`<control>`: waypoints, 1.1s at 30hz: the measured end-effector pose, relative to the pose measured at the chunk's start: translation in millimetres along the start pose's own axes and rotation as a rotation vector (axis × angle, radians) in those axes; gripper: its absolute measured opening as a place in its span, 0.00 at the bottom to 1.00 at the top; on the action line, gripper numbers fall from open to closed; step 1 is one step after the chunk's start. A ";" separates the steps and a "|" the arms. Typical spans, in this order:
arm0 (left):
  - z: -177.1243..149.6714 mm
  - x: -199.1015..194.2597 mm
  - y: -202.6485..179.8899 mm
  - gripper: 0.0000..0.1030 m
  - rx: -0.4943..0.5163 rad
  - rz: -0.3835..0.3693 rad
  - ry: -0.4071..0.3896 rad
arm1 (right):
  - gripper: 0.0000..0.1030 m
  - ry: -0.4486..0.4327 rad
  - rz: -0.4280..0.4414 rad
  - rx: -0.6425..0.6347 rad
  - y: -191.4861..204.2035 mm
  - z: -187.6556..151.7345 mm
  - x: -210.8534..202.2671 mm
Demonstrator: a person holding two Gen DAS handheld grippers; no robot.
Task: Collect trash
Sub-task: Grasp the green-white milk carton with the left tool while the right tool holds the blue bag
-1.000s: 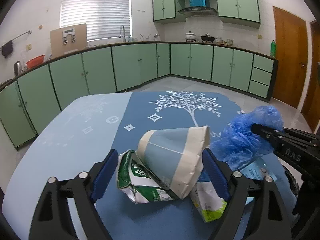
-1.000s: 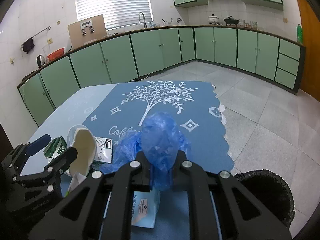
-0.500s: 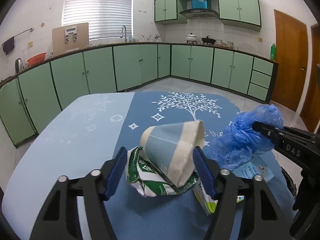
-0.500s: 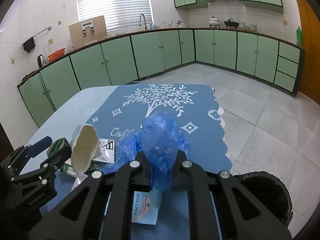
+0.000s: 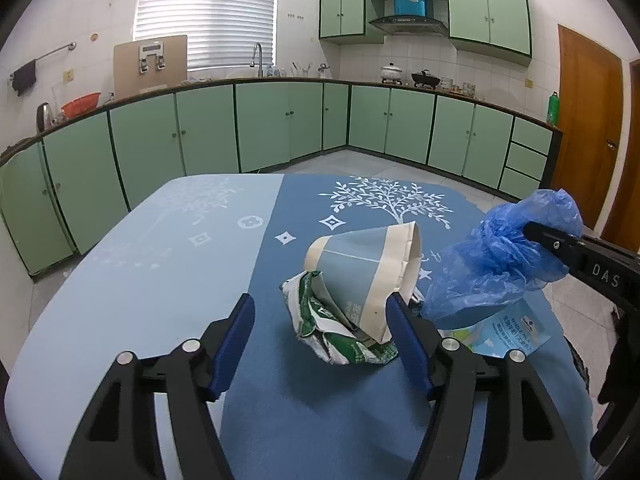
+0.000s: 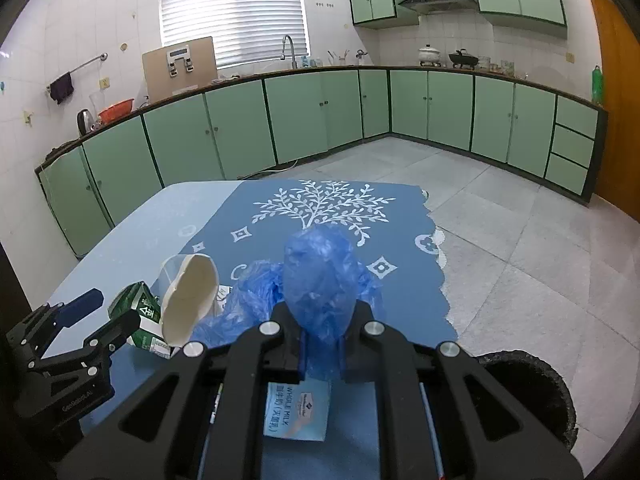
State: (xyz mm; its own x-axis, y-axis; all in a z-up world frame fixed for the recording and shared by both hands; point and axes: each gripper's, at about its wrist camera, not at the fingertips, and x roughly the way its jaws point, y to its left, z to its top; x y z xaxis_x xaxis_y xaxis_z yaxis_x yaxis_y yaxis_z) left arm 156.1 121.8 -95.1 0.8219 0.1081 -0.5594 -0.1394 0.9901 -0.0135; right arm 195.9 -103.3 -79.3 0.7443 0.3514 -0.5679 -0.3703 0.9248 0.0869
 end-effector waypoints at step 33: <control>10.8 2.9 7.6 0.10 -0.067 -0.081 0.011 | 0.09 -0.012 0.002 0.000 4.1 -2.3 -4.5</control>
State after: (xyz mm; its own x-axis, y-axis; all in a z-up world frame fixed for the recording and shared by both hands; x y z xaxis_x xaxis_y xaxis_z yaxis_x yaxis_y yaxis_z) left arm 163.4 130.6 -87.9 0.8260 0.0265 -0.5630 -0.1096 0.9874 -0.1143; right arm 189.8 -101.4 -78.3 0.7503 0.3553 -0.5575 -0.3723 0.9240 0.0880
